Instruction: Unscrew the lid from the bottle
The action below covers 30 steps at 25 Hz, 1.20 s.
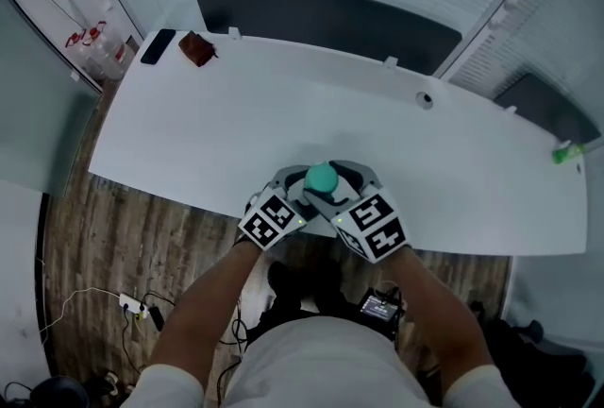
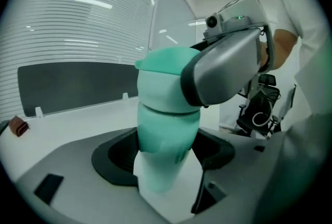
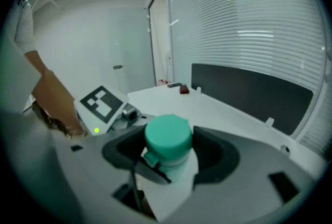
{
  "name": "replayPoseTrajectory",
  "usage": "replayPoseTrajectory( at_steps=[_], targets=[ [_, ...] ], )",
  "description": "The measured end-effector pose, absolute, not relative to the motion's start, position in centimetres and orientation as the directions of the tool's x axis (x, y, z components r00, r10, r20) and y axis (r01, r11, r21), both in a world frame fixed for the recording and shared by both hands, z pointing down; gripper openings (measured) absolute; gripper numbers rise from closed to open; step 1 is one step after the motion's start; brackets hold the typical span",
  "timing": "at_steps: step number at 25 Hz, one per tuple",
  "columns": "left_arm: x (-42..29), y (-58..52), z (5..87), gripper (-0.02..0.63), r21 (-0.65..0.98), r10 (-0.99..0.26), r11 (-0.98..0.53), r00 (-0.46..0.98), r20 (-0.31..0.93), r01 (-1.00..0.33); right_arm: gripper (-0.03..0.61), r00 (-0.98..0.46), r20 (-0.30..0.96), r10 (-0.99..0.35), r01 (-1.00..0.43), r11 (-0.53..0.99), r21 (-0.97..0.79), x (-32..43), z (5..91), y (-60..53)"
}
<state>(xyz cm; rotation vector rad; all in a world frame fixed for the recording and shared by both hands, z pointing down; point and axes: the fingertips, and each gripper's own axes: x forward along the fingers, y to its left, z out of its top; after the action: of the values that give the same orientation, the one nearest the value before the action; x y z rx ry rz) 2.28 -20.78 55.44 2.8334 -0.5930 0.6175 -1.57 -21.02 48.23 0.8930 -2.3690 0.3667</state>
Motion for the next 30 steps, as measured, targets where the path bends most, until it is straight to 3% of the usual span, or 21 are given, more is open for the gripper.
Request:
replayPoseTrajectory(
  at_steps=[5,8,16,21,24,30],
  targets=[
    [2.5,-20.1,55.6,0.324,0.091,-0.203,-0.959,0.877,0.436,-0.268,0.295,-0.658,0.606,-0.446,-0.593,0.803,-0.053,-1.7,48.3,-20.6],
    [2.4,-20.1,55.5,0.325,0.092,-0.184,-0.964,0.879,0.440,-0.248,0.295,-0.657,0.603,-0.453,-0.598,0.799,-0.052,-1.8,48.2,-20.6],
    [1.1,-20.4,54.9,0.325,0.038,-0.517,-0.821,0.770,0.374,-0.570,0.295,-0.582,0.583,-0.568,-0.721,0.692,-0.045,-1.6,48.2,-21.2],
    [1.0,-21.6,55.6,0.325,0.036,-0.631,-0.713,0.664,0.402,-0.700,0.295,-0.534,0.561,-0.633,-0.780,0.625,-0.037,-1.9,47.9,-21.4],
    [1.1,-21.8,55.6,0.324,0.045,-0.611,-0.731,0.683,0.400,-0.681,0.295,-0.533,0.558,-0.636,-0.780,0.625,-0.034,-1.9,48.0,-21.6],
    [1.6,-21.4,55.7,0.322,0.045,-0.437,-0.866,0.799,0.412,-0.497,0.295,-0.611,0.571,-0.549,-0.687,0.726,-0.037,-2.0,48.2,-21.4]
  ],
)
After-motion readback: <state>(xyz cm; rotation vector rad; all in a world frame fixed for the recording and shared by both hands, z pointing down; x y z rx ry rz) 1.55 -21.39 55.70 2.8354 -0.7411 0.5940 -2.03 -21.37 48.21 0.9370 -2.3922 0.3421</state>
